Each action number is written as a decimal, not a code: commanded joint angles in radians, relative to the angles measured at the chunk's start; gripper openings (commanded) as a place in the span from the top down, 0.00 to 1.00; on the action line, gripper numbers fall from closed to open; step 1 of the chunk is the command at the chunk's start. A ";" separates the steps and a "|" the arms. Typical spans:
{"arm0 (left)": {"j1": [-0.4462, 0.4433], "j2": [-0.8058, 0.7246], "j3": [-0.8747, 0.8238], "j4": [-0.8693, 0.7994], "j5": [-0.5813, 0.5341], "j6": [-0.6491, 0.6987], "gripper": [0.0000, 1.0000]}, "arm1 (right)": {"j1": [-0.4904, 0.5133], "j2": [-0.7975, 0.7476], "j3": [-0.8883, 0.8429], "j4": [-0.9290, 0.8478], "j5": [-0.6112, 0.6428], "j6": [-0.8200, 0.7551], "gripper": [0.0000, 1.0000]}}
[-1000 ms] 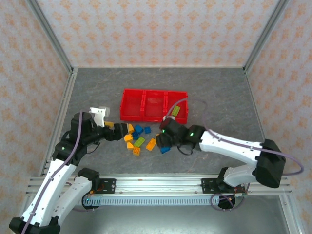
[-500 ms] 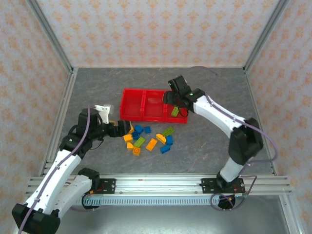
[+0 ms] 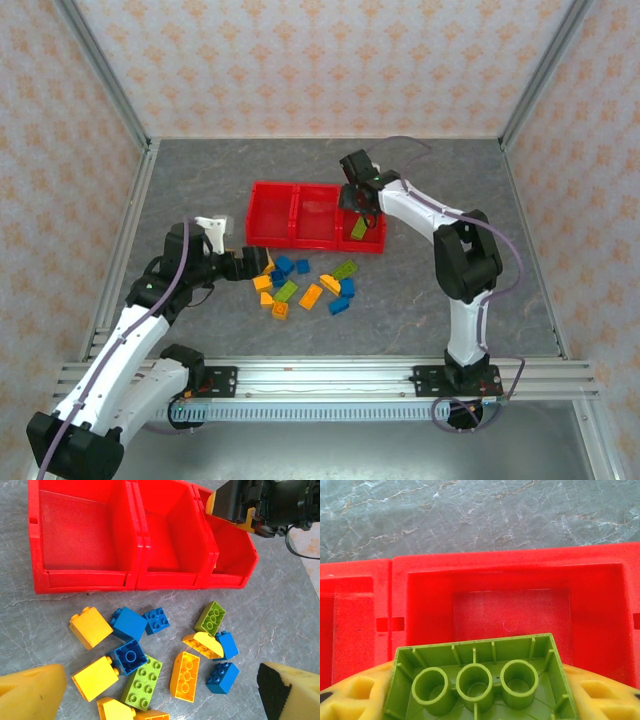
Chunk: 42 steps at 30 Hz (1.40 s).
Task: Sort the legos into containers by color
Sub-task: Place the lego in the container, then pick up the lego from the center of the table.
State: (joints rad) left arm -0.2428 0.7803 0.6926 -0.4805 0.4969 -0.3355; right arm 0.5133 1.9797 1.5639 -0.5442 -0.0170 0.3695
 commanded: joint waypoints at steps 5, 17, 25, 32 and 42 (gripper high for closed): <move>-0.007 -0.006 -0.011 0.033 -0.015 -0.007 0.01 | 0.001 -0.004 0.020 -0.025 0.041 0.031 0.27; -0.007 -0.007 -0.011 0.033 0.004 -0.001 0.01 | 0.025 -0.146 -0.027 -0.044 -0.008 0.001 0.07; -0.008 -0.008 -0.015 0.042 0.026 0.000 0.01 | 0.103 -0.325 -0.173 -0.118 0.034 0.001 0.09; -0.007 0.009 -0.013 0.038 0.022 -0.002 0.01 | 0.174 -0.403 -0.398 -0.071 -0.040 0.123 0.11; -0.009 -0.002 -0.011 0.035 0.027 -0.004 0.01 | 0.262 -0.458 -0.670 0.181 0.058 0.661 0.14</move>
State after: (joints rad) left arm -0.2428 0.7895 0.6922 -0.4728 0.5133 -0.3389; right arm 0.7383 1.5711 0.9318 -0.4820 -0.0280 0.7891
